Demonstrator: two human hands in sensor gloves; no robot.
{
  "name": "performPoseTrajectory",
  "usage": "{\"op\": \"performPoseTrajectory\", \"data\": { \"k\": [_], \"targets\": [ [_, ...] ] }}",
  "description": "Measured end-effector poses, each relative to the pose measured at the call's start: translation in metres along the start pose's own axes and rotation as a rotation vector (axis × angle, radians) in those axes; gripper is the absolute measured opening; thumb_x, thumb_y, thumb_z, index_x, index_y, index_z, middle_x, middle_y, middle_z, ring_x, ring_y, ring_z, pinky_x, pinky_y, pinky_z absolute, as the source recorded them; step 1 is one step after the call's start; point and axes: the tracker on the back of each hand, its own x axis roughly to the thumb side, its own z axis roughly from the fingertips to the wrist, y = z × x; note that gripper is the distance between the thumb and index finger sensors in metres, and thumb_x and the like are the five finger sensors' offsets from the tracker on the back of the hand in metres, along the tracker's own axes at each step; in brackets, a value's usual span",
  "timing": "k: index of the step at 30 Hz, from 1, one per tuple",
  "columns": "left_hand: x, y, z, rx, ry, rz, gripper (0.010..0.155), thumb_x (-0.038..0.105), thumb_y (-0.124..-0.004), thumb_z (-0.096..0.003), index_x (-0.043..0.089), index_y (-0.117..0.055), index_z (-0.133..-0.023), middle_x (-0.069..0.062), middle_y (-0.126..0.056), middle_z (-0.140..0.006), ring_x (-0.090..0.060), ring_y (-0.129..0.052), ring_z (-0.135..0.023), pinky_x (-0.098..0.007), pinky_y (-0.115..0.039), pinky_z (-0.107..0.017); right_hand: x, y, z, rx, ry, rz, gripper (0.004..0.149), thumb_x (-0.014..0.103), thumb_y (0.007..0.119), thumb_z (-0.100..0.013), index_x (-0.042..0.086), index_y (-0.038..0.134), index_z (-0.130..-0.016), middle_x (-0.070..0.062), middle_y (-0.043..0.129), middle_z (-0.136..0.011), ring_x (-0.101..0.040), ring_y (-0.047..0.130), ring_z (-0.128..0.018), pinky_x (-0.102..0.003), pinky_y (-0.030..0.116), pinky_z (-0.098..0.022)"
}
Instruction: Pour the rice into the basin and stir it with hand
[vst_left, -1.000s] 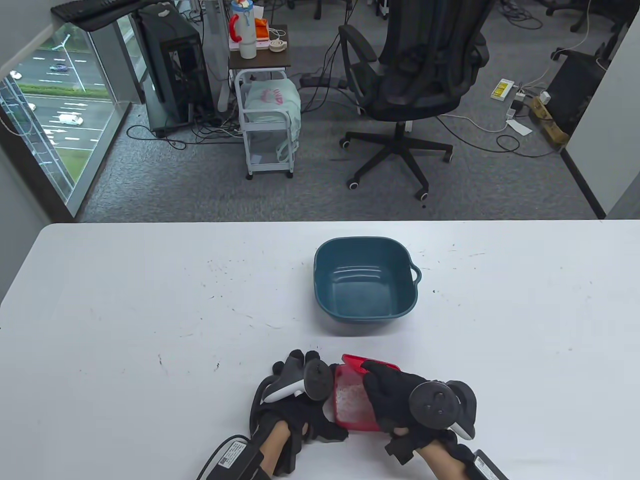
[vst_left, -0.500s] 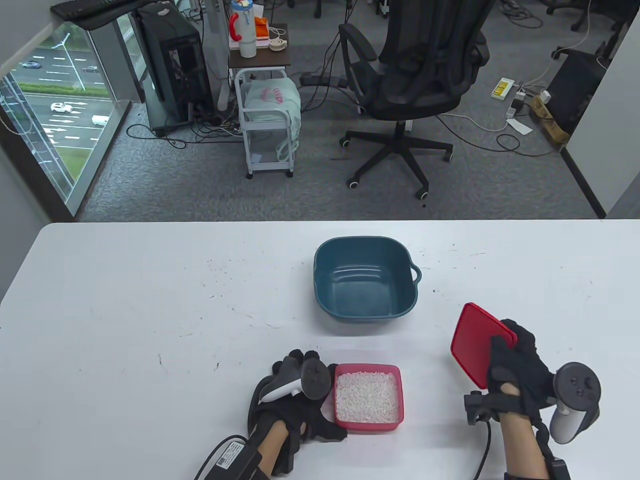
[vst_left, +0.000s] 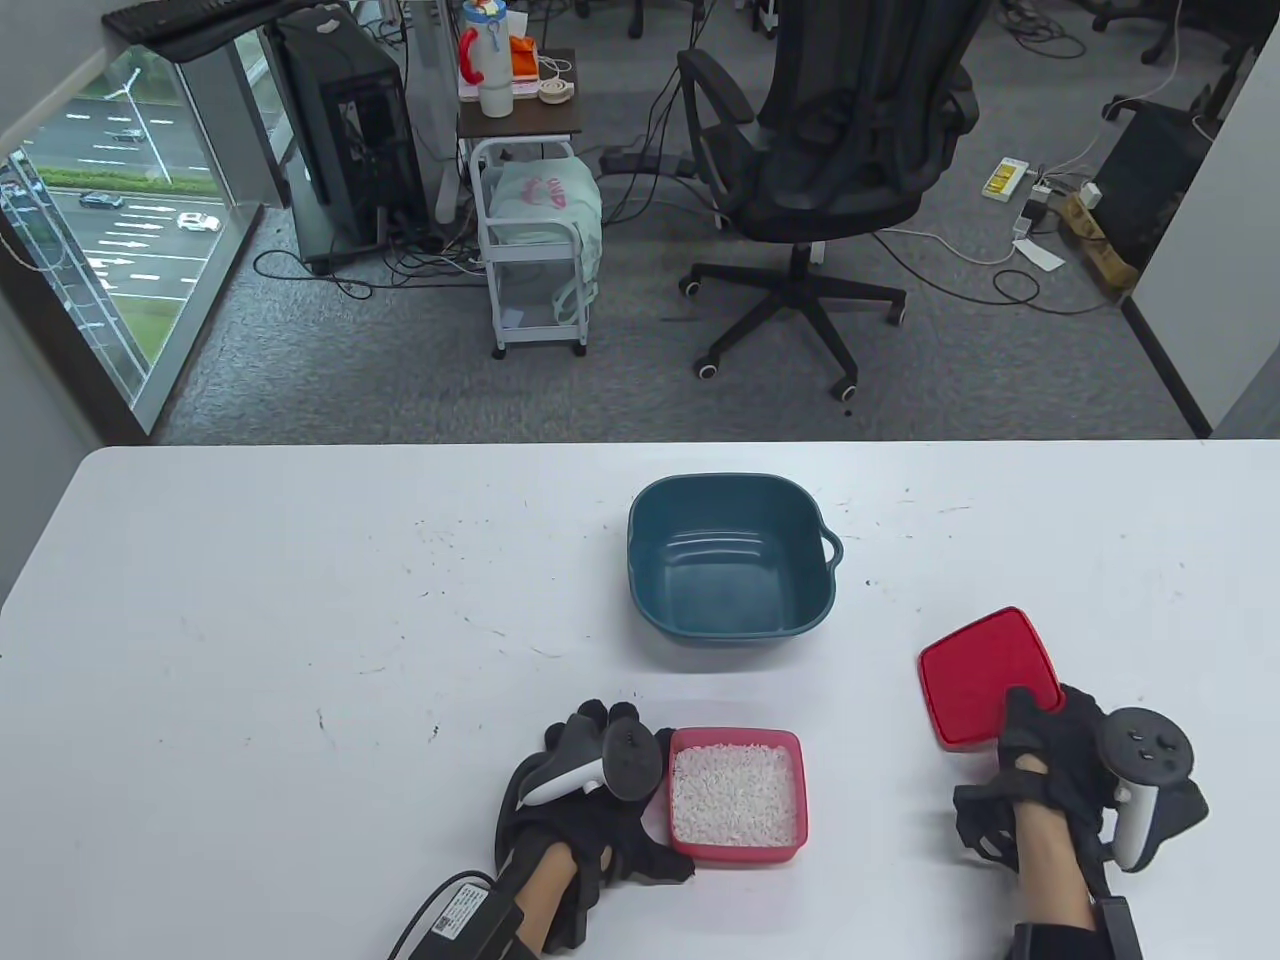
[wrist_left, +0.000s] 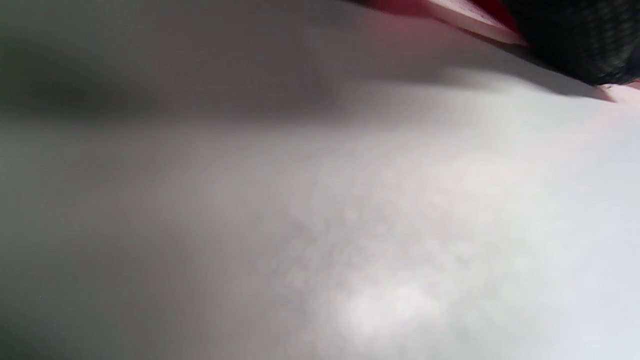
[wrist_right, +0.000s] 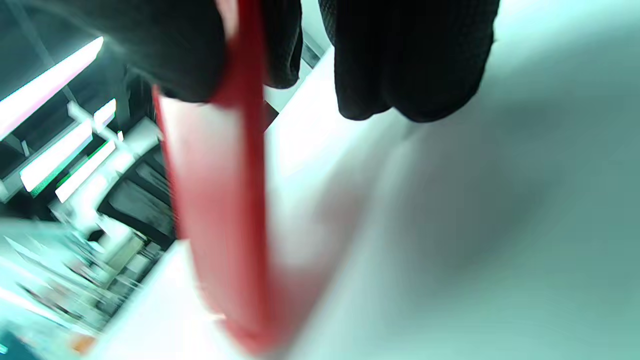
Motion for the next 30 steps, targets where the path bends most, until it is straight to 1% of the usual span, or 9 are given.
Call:
{"op": "performPoseTrajectory", "data": {
  "k": [4,7,11,13,14,23,26,28,30],
  "targets": [
    [0.000,0.000,0.000,0.000,0.000,-0.002,0.127,0.078,-0.080,-0.0236,0.034,-0.001,-0.112,-0.020,0.018,-0.111,-0.057,0.017,-0.098,-0.078,0.002,-0.063,0.001,0.005,-0.005,0.057,0.070,0.161,0.069,0.048,0.091,-0.030,0.001,0.081,-0.080,-0.034,0.056,-0.097,-0.046,0.084,-0.067,-0.057,0.078,-0.043],
    [0.000,0.000,0.000,0.000,0.000,-0.002,0.127,0.078,-0.080,-0.0236,0.034,-0.001,-0.112,-0.020,0.018,-0.111,-0.057,0.018,-0.098,-0.078,0.002,-0.063,0.004,0.007,-0.008,0.069,0.093,0.255,0.072,0.049,0.089,-0.031,-0.002,0.079,-0.081,-0.035,0.049,-0.099,-0.048,0.077,-0.072,-0.062,0.071,-0.048],
    [0.000,0.000,0.000,0.000,0.000,-0.002,0.127,0.078,-0.080,-0.0237,0.034,-0.001,-0.112,-0.020,0.018,-0.111,-0.057,0.017,-0.098,-0.078,0.002,-0.063,0.008,0.013,-0.010,0.091,0.114,0.399,0.076,0.051,0.086,-0.032,-0.003,0.076,-0.083,-0.034,0.044,-0.100,-0.047,0.073,-0.076,-0.063,0.068,-0.050],
    [0.000,0.000,0.000,0.000,0.000,-0.002,0.127,0.078,-0.080,-0.0237,0.034,-0.001,-0.112,-0.020,0.018,-0.111,-0.057,0.017,-0.098,-0.078,0.002,-0.063,0.010,0.017,-0.009,0.096,0.101,0.467,0.076,0.050,0.089,-0.030,-0.001,0.075,-0.085,-0.034,0.044,-0.100,-0.046,0.073,-0.076,-0.064,0.068,-0.051],
    [0.000,0.000,0.000,0.000,0.000,-0.002,0.127,0.078,-0.080,-0.0237,0.034,-0.001,-0.112,-0.020,0.018,-0.111,-0.057,0.017,-0.098,-0.078,0.002,-0.063,0.012,0.019,-0.008,0.080,0.090,0.511,0.075,0.050,0.088,-0.031,0.000,0.075,-0.085,-0.033,0.046,-0.100,-0.046,0.074,-0.076,-0.063,0.069,-0.051],
    [0.000,0.000,0.001,0.011,-0.009,0.000,0.126,0.077,-0.081,-0.0239,0.033,-0.003,-0.113,-0.021,0.016,-0.112,-0.058,0.015,-0.099,-0.079,0.001,-0.063,0.019,0.021,-0.001,0.069,0.036,0.556,0.075,0.050,0.086,-0.033,0.004,0.072,-0.089,-0.032,0.051,-0.101,-0.049,0.076,-0.076,-0.064,0.070,-0.051],
    [0.001,0.000,0.004,0.031,-0.004,-0.015,0.126,0.077,-0.081,-0.0247,0.032,-0.005,-0.113,-0.022,0.014,-0.113,-0.058,0.013,-0.100,-0.080,-0.002,-0.063,0.030,0.015,0.005,0.128,-0.020,0.509,0.074,0.049,0.083,-0.036,0.004,0.071,-0.093,-0.032,0.053,-0.101,-0.050,0.078,-0.076,-0.064,0.070,-0.051],
    [0.001,0.001,0.007,0.054,-0.002,-0.036,0.127,0.077,-0.082,-0.0237,0.029,-0.007,-0.114,-0.023,0.010,-0.114,-0.061,0.008,-0.100,-0.081,-0.005,-0.063,0.040,0.010,0.013,0.102,-0.069,0.503,0.072,0.048,0.082,-0.037,0.004,0.071,-0.093,-0.032,0.053,-0.101,-0.051,0.079,-0.074,-0.064,0.071,-0.050],
    [0.001,0.006,0.015,0.105,0.000,-0.084,0.126,0.077,-0.081,-0.0233,0.026,-0.011,-0.115,-0.025,0.007,-0.114,-0.062,0.005,-0.100,-0.082,-0.008,-0.063,0.060,0.004,0.030,0.095,-0.201,0.472,0.070,0.046,0.081,-0.037,0.005,0.071,-0.093,-0.032,0.055,-0.101,-0.050,0.081,-0.073,-0.063,0.072,-0.049]
  ]
}}
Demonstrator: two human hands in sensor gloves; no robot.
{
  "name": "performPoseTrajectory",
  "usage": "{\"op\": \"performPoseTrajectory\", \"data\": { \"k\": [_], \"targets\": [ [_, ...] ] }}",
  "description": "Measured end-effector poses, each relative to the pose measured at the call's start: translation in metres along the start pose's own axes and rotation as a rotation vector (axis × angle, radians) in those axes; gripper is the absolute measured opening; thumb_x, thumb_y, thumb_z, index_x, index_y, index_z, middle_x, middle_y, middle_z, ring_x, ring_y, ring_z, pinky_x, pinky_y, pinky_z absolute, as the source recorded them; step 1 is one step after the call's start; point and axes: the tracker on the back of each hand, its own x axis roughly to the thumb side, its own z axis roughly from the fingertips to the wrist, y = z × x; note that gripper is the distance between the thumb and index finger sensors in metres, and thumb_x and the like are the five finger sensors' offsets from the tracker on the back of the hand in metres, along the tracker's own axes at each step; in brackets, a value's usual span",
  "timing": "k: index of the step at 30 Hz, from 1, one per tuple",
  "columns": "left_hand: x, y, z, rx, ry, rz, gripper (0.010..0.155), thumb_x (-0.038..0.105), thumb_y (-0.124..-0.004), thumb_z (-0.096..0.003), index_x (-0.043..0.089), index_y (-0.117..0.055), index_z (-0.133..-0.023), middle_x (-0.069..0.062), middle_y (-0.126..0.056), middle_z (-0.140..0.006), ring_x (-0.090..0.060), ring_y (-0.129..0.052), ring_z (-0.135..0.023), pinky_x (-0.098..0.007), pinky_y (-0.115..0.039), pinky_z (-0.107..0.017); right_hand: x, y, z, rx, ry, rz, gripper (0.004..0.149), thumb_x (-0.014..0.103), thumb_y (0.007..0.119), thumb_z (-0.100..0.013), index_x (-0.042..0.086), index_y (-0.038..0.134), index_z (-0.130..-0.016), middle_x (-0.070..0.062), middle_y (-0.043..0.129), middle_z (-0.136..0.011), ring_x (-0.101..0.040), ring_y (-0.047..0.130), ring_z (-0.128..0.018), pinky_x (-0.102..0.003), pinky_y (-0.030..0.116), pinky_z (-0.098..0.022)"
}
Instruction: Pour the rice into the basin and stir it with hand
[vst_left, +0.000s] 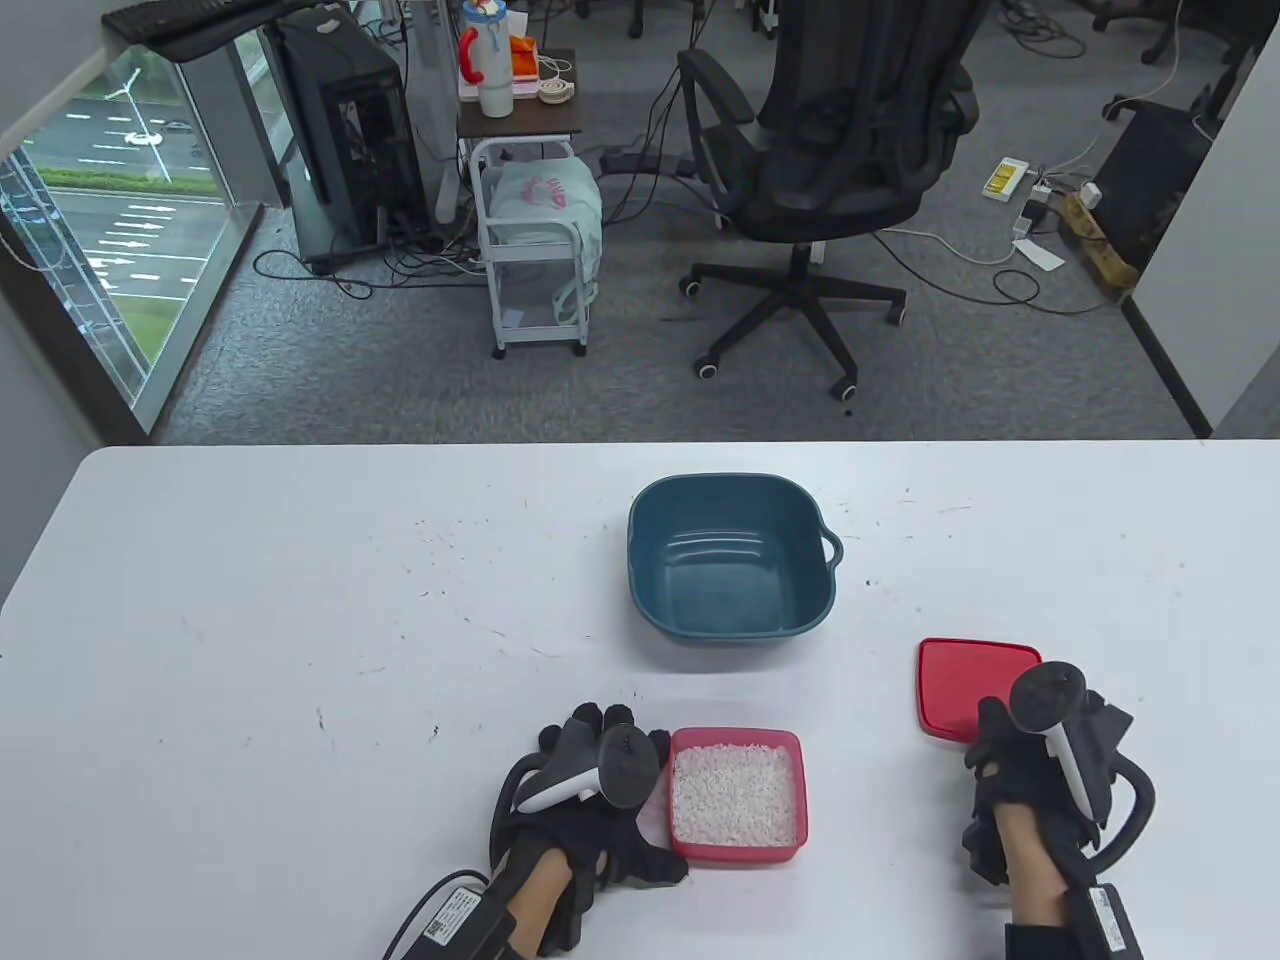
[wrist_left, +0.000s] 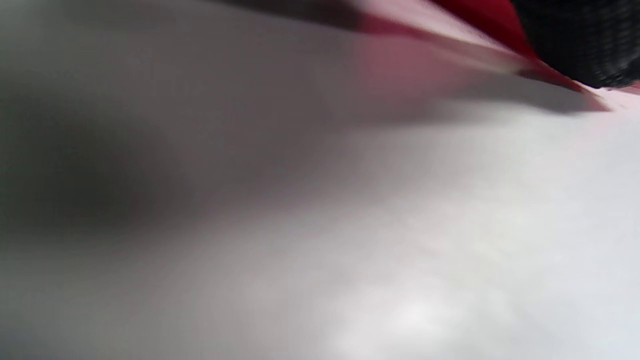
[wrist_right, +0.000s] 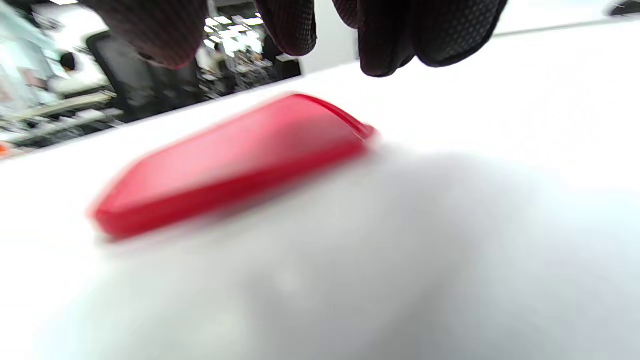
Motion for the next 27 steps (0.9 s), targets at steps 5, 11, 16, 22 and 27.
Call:
{"op": "performPoseTrajectory", "data": {
  "k": [5,11,16,22,27],
  "targets": [
    [-0.007,0.024,0.033,0.122,-0.060,0.013,0.126,0.078,-0.082,-0.0227,0.024,-0.016,-0.116,-0.025,-0.003,-0.118,-0.062,-0.005,-0.105,-0.082,-0.018,-0.069,0.045,-0.018,0.034,0.153,-0.352,-0.308,0.063,0.041,0.080,-0.039,0.003,0.078,-0.090,-0.032,0.075,-0.090,-0.047,0.095,-0.056,-0.058,0.082,-0.038],
    [-0.014,0.042,0.054,0.439,-0.060,0.052,0.106,0.074,-0.076,-0.0320,0.018,-0.042,-0.115,-0.026,-0.035,-0.120,-0.060,-0.036,-0.108,-0.078,-0.039,-0.073,0.097,0.010,0.043,0.461,-0.484,-0.169,0.065,0.039,0.080,-0.040,0.006,0.072,-0.095,-0.031,0.071,-0.093,-0.049,0.089,-0.067,-0.066,0.072,-0.050],
    [-0.012,0.038,0.049,0.442,-0.027,-0.017,0.103,0.074,-0.075,-0.0331,0.018,-0.045,-0.115,-0.025,-0.037,-0.120,-0.059,-0.038,-0.108,-0.077,-0.041,-0.074,0.121,0.050,0.037,0.704,-0.449,-0.027,0.070,0.040,0.080,-0.040,0.006,0.063,-0.099,-0.032,0.073,-0.089,-0.045,0.095,-0.057,-0.057,0.080,-0.040],
    [-0.009,0.033,0.044,0.420,-0.024,-0.035,0.102,0.074,-0.074,-0.0333,0.018,-0.046,-0.114,-0.026,-0.035,-0.120,-0.059,-0.038,-0.108,-0.077,-0.040,-0.074,0.139,0.073,0.032,0.771,-0.405,0.046,0.061,0.031,0.078,-0.040,0.004,0.070,-0.093,-0.029,0.085,-0.077,-0.035,0.103,-0.032,-0.047,0.087,-0.021],
    [-0.010,0.033,0.044,0.427,-0.018,-0.037,0.102,0.073,-0.074,-0.0336,0.018,-0.047,-0.114,-0.026,-0.035,-0.120,-0.059,-0.039,-0.108,-0.078,-0.040,-0.074,0.150,0.075,0.033,0.737,-0.398,0.143,0.050,0.022,0.083,-0.037,0.002,0.078,-0.083,-0.027,0.088,-0.072,-0.030,0.109,-0.022,-0.040,0.093,-0.013]
  ]
}}
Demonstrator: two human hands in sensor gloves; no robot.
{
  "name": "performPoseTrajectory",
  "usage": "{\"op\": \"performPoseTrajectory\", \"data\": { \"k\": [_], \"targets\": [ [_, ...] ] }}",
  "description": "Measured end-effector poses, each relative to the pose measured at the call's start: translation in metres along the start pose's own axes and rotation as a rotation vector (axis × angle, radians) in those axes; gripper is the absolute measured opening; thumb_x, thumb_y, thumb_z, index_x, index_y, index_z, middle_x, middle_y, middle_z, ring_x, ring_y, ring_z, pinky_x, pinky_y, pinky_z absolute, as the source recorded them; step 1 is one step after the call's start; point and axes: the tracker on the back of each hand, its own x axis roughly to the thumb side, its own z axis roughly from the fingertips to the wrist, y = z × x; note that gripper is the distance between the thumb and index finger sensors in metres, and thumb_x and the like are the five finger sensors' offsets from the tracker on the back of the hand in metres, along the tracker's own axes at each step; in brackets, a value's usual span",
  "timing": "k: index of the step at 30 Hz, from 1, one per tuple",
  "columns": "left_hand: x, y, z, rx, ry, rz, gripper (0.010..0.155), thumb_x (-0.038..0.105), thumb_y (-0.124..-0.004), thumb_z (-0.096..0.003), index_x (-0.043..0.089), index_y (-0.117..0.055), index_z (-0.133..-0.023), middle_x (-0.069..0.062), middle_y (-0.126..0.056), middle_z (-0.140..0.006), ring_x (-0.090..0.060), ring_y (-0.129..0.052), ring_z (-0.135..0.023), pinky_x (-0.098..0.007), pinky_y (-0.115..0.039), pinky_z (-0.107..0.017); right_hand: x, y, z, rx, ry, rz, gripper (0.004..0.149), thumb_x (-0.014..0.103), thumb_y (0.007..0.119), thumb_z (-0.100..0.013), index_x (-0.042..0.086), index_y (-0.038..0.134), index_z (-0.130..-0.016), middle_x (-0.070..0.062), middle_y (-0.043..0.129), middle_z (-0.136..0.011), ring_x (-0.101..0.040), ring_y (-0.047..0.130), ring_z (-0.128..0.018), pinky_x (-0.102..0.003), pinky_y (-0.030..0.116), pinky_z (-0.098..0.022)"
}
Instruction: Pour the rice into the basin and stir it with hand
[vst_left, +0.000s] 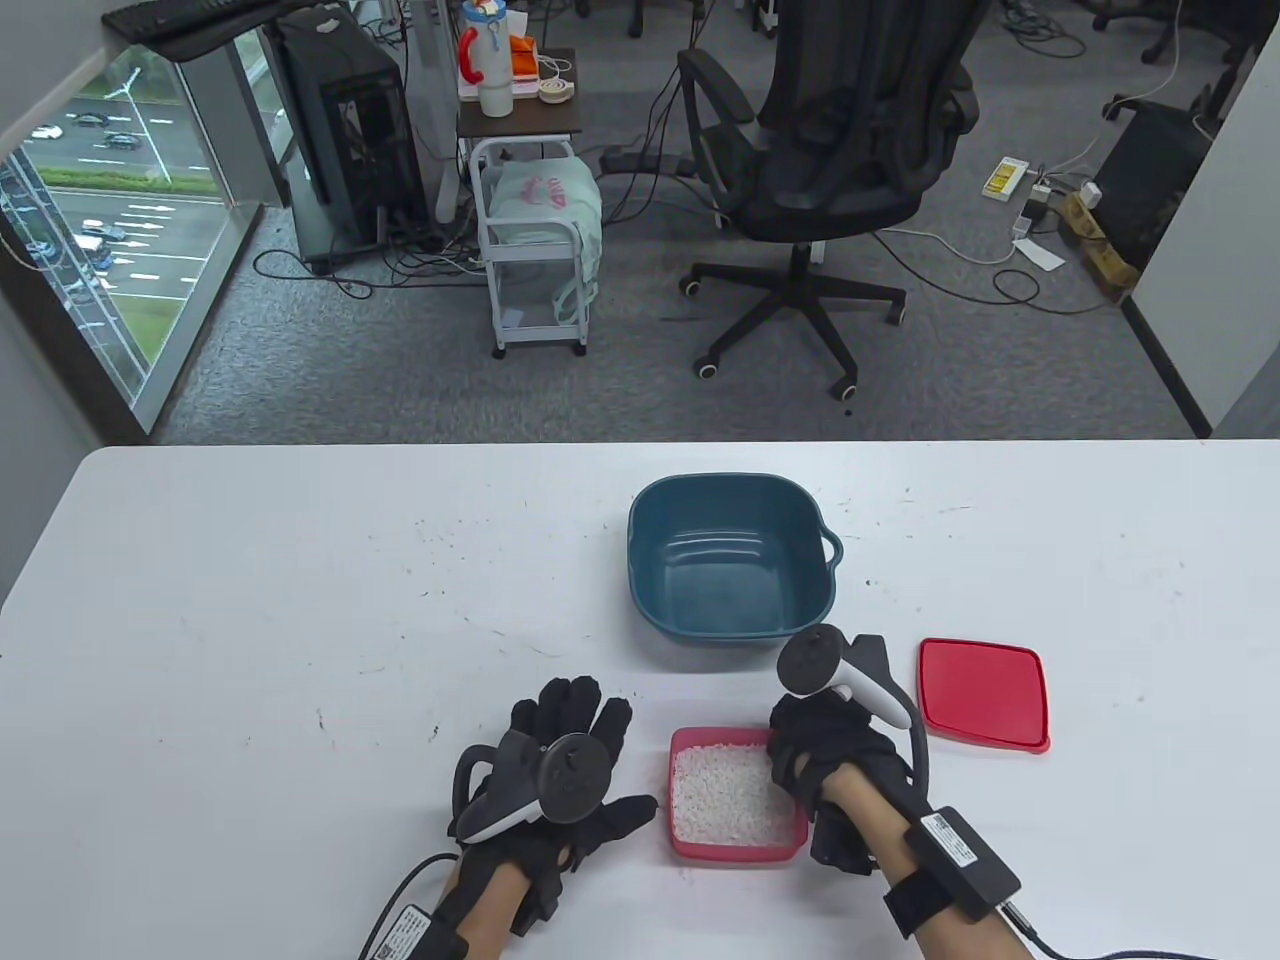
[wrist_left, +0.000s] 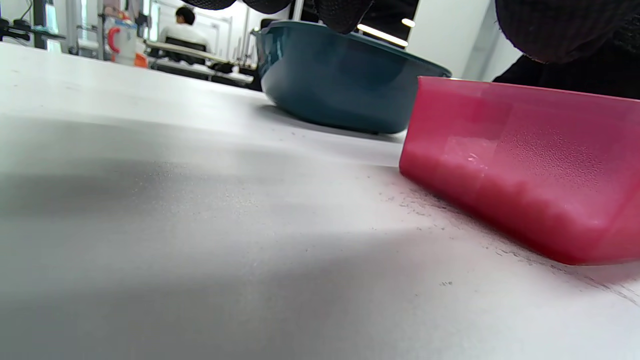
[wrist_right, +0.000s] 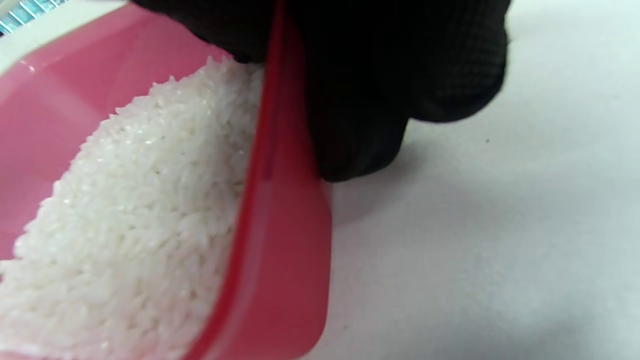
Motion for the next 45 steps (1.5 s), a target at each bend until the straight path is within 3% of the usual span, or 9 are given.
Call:
{"op": "performPoseTrajectory", "data": {
  "k": [3,9,16,24,27,31,37,45],
  "targets": [
    [-0.001,0.001,0.000,0.014,0.010,-0.009,0.099,0.072,-0.074,-0.0346,0.018,-0.049,-0.114,-0.027,-0.035,-0.119,-0.059,-0.039,-0.108,-0.078,-0.040,-0.073,0.002,-0.003,0.002,0.032,0.005,-0.009,0.050,0.020,0.084,-0.035,0.001,0.076,-0.081,-0.031,0.087,-0.074,-0.030,0.111,-0.018,-0.039,0.095,-0.010],
    [-0.005,-0.002,-0.001,0.005,0.023,-0.020,0.098,0.072,-0.074,-0.0348,0.018,-0.050,-0.114,-0.026,-0.036,-0.119,-0.059,-0.040,-0.108,-0.078,-0.040,-0.073,-0.012,-0.009,0.011,0.135,-0.025,-0.226,0.051,0.022,0.081,-0.035,0.003,0.064,-0.079,-0.038,0.080,-0.072,-0.033,0.112,-0.007,-0.039,0.095,0.000],
    [-0.011,-0.003,-0.001,0.010,0.040,-0.018,0.098,0.072,-0.074,-0.0352,0.018,-0.050,-0.113,-0.027,-0.036,-0.119,-0.059,-0.040,-0.108,-0.078,-0.040,-0.073,-0.033,-0.019,0.027,0.192,-0.195,-0.624,0.057,0.027,0.079,-0.037,0.008,0.057,-0.086,-0.038,0.066,-0.080,-0.043,0.109,-0.020,-0.047,0.093,-0.010],
    [-0.001,-0.007,0.000,-0.005,0.022,-0.099,0.097,0.071,-0.074,-0.0350,0.018,-0.053,-0.113,-0.026,-0.040,-0.119,-0.059,-0.043,-0.107,-0.077,-0.043,-0.073,-0.024,-0.081,0.055,-0.009,-0.347,-0.913,0.069,0.038,0.080,-0.040,0.017,0.053,-0.100,-0.038,0.058,-0.081,-0.045,0.107,-0.032,-0.048,0.094,-0.019],
    [0.002,-0.006,0.001,0.002,0.015,-0.115,0.097,0.071,-0.074,-0.0350,0.018,-0.054,-0.113,-0.026,-0.040,-0.119,-0.059,-0.044,-0.107,-0.077,-0.044,-0.073,-0.015,-0.105,0.057,-0.155,-0.332,-0.967,0.073,0.044,0.082,-0.039,0.015,0.052,-0.100,-0.037,0.058,-0.080,-0.043,0.108,-0.034,-0.046,0.095,-0.021],
    [0.006,-0.009,0.001,-0.012,0.003,-0.125,0.096,0.071,-0.074,-0.0352,0.018,-0.053,-0.113,-0.026,-0.041,-0.119,-0.059,-0.044,-0.107,-0.076,-0.045,-0.073,-0.005,-0.128,0.050,-0.361,-0.257,-0.903,0.075,0.046,0.085,-0.038,0.015,0.053,-0.099,-0.035,0.059,-0.080,-0.042,0.109,-0.034,-0.045,0.096,-0.021],
    [0.007,-0.007,0.000,-0.005,0.007,-0.148,0.095,0.070,-0.074,-0.0360,0.018,-0.053,-0.112,-0.026,-0.044,-0.118,-0.057,-0.050,-0.106,-0.072,-0.054,-0.074,0.001,-0.134,0.027,-0.530,-0.154,-0.785,0.077,0.048,0.088,-0.036,0.015,0.057,-0.097,-0.033,0.061,-0.078,-0.040,0.109,-0.032,-0.044,0.097,-0.019],
    [0.009,-0.006,0.000,0.014,0.013,-0.169,0.087,0.067,-0.074,-0.0384,0.017,-0.062,-0.109,-0.022,-0.062,-0.113,-0.053,-0.067,-0.100,-0.067,-0.066,-0.070,0.005,-0.127,0.000,-0.607,-0.069,-0.653,0.077,0.049,0.089,-0.035,0.014,0.059,-0.096,-0.033,0.063,-0.077,-0.040,0.109,-0.030,-0.044,0.097,-0.018]
  ]
}}
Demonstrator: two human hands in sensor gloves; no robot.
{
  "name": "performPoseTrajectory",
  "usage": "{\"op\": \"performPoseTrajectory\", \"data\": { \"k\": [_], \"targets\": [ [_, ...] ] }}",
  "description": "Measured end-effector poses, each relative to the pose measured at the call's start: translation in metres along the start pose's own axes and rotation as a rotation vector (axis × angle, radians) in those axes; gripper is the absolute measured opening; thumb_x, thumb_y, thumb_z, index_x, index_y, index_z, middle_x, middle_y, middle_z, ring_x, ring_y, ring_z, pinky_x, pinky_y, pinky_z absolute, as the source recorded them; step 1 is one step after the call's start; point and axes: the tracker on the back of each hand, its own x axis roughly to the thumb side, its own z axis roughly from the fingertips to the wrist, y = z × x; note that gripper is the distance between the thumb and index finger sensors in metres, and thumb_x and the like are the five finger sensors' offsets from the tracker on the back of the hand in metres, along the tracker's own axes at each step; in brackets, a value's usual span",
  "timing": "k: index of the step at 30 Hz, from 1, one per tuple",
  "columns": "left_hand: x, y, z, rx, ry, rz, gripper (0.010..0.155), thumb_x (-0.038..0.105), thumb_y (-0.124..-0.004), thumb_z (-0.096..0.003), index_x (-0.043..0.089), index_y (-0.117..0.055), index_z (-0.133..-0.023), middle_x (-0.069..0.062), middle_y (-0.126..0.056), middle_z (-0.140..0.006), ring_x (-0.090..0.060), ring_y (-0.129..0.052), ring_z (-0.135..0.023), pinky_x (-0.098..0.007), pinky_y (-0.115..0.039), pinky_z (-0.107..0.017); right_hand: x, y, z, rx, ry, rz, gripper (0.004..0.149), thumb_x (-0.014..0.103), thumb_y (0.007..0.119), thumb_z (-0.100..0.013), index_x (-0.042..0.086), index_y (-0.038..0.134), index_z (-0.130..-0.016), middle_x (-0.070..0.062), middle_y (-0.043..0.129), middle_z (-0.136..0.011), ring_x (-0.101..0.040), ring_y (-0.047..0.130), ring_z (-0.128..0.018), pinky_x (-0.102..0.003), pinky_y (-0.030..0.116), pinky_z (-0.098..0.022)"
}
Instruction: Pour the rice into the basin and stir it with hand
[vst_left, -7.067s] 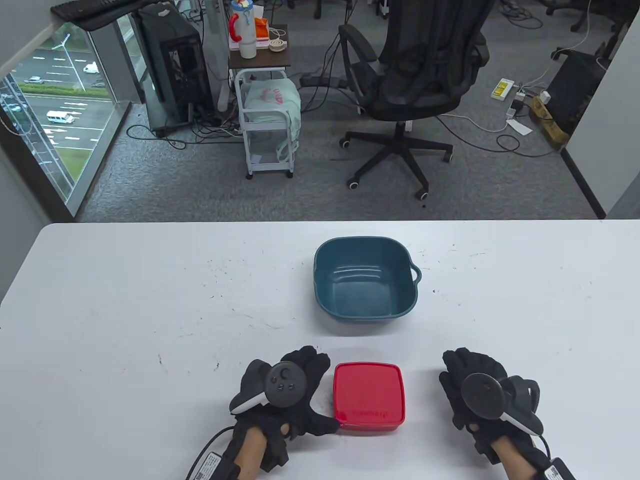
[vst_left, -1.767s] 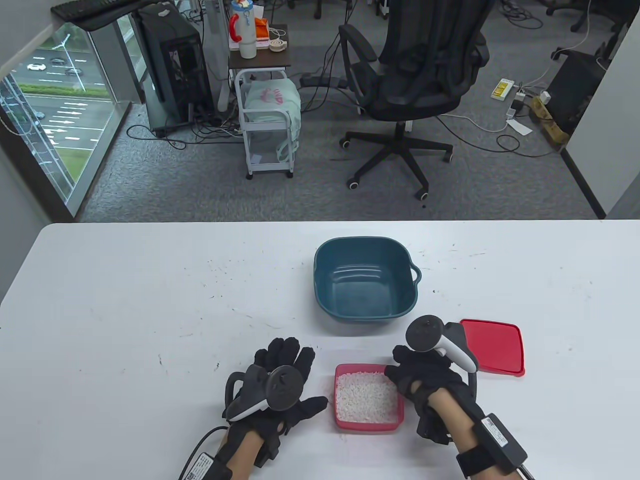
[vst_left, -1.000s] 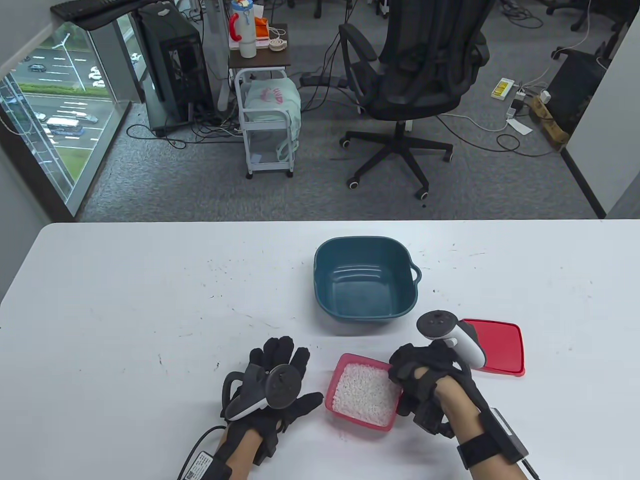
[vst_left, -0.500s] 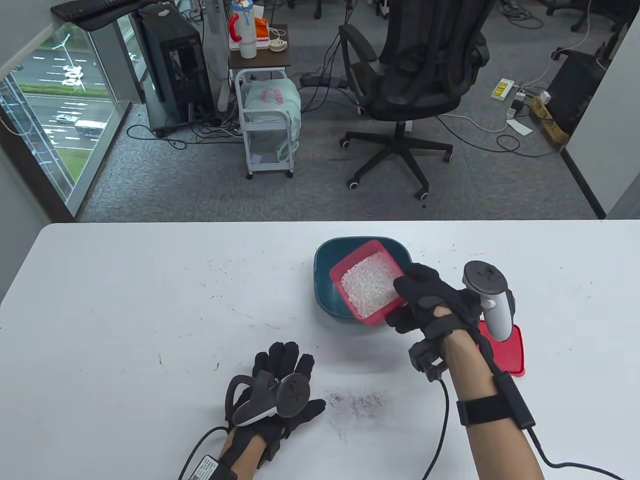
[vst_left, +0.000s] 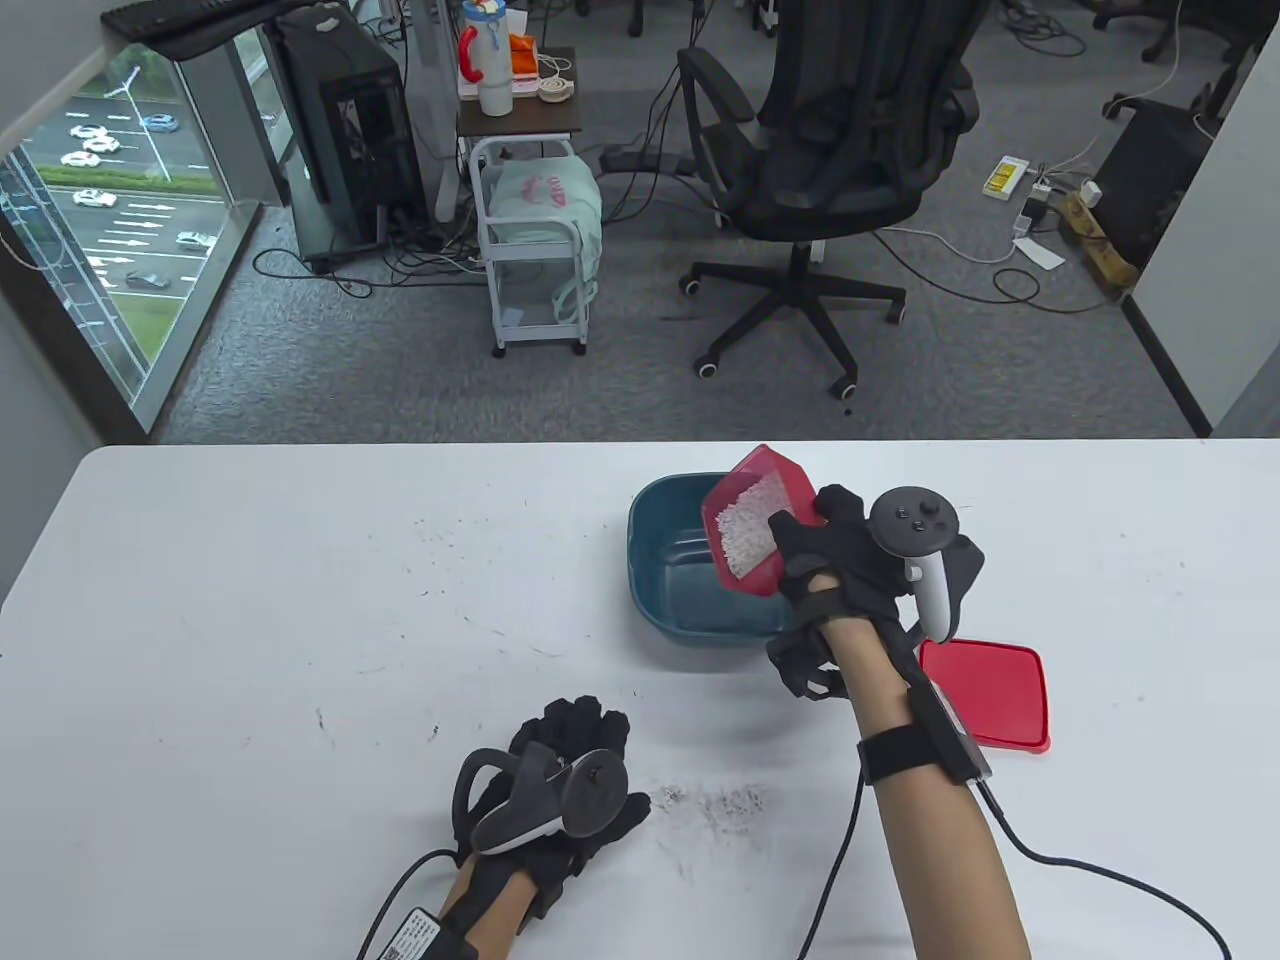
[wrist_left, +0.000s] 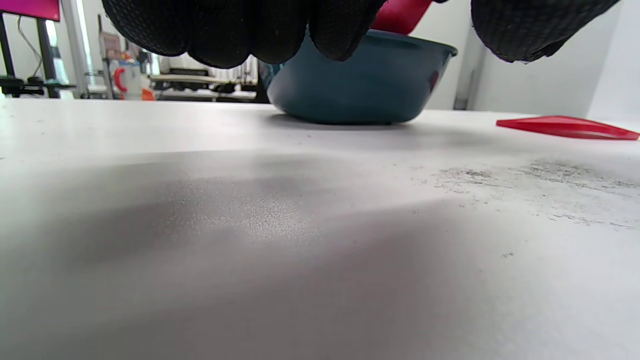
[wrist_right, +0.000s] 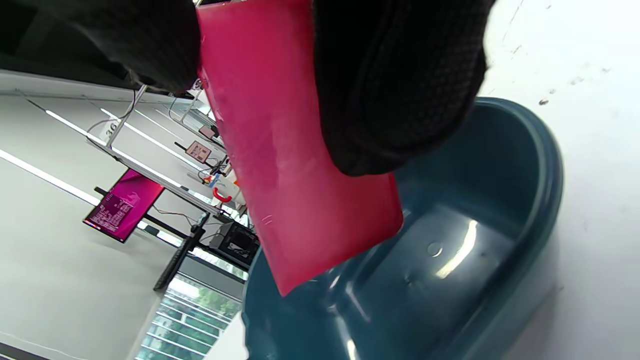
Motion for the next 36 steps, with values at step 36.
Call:
{"op": "performPoseTrajectory", "data": {
  "k": [36],
  "targets": [
    [-0.002,-0.001,-0.002,-0.052,0.013,-0.018,0.083,0.068,-0.074,-0.0385,0.017,-0.072,-0.104,-0.021,-0.072,-0.109,-0.051,-0.075,-0.097,-0.065,-0.070,-0.068,0.047,0.001,0.022,-0.423,-0.298,0.764,0.080,0.052,0.089,-0.031,0.012,0.062,-0.094,-0.029,0.069,-0.079,-0.041,0.107,-0.036,-0.048,0.094,-0.024]
  ]
}}
